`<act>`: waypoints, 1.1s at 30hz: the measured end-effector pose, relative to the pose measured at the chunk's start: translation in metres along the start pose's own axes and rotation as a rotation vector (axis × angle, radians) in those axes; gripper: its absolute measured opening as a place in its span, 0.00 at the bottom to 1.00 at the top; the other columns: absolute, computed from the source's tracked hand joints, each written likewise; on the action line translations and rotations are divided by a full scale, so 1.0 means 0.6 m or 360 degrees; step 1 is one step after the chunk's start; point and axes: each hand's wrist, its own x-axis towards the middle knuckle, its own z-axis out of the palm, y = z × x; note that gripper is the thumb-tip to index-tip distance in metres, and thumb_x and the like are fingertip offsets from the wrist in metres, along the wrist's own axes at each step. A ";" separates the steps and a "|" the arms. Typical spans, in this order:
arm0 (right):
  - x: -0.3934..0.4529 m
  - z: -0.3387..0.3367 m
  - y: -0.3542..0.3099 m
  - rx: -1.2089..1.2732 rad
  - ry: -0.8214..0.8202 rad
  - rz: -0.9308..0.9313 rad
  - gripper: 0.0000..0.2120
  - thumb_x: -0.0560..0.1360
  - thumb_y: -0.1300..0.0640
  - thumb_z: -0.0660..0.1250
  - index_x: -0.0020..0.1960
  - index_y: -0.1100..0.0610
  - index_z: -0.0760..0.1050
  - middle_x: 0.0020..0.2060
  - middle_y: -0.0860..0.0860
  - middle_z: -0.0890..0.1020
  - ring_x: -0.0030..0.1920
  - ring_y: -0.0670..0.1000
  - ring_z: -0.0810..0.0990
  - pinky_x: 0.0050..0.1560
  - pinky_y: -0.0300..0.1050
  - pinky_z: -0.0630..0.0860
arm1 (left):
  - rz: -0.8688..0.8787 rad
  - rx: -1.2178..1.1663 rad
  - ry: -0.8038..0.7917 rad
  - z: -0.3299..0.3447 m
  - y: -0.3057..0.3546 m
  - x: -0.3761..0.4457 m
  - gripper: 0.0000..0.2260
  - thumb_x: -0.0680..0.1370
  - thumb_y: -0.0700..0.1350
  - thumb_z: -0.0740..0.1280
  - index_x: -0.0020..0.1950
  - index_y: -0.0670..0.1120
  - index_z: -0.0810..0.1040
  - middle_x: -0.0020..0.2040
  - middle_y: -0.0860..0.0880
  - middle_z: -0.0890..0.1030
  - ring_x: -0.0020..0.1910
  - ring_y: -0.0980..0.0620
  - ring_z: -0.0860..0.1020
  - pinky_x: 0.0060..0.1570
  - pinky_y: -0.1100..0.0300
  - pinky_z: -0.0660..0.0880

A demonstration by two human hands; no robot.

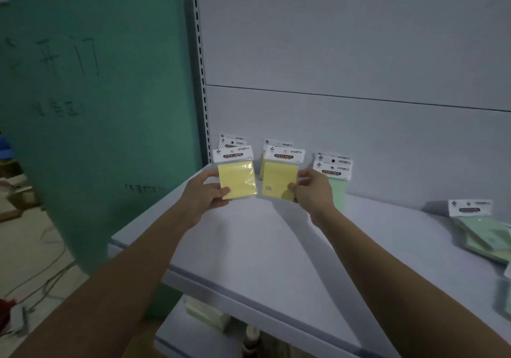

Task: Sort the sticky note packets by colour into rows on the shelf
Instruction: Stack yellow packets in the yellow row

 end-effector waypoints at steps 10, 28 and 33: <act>0.046 0.077 0.018 -0.0344 0.0445 0.0023 0.10 0.71 0.63 0.71 0.52 0.60 0.78 0.48 0.55 0.84 0.52 0.55 0.80 0.53 0.46 0.74 | 0.0055 0.0199 -0.0360 -0.013 0.006 0.105 0.20 0.73 0.28 0.69 0.62 0.42 0.73 0.47 0.42 0.80 0.44 0.47 0.81 0.45 0.56 0.82; 0.053 0.110 0.023 -0.0798 0.0453 -0.0032 0.15 0.78 0.58 0.62 0.62 0.64 0.71 0.57 0.60 0.77 0.57 0.59 0.76 0.53 0.48 0.71 | 0.0102 0.0332 -0.0477 0.010 -0.007 0.121 0.20 0.72 0.28 0.69 0.61 0.42 0.74 0.50 0.41 0.78 0.47 0.45 0.79 0.37 0.59 0.81; -0.016 0.104 0.035 -0.1084 0.0287 -0.0233 0.14 0.77 0.62 0.60 0.63 0.62 0.71 0.61 0.57 0.74 0.59 0.57 0.74 0.50 0.43 0.67 | 0.0104 0.0302 -0.0487 0.026 -0.021 0.116 0.20 0.73 0.27 0.68 0.63 0.41 0.73 0.45 0.44 0.77 0.47 0.44 0.78 0.39 0.57 0.80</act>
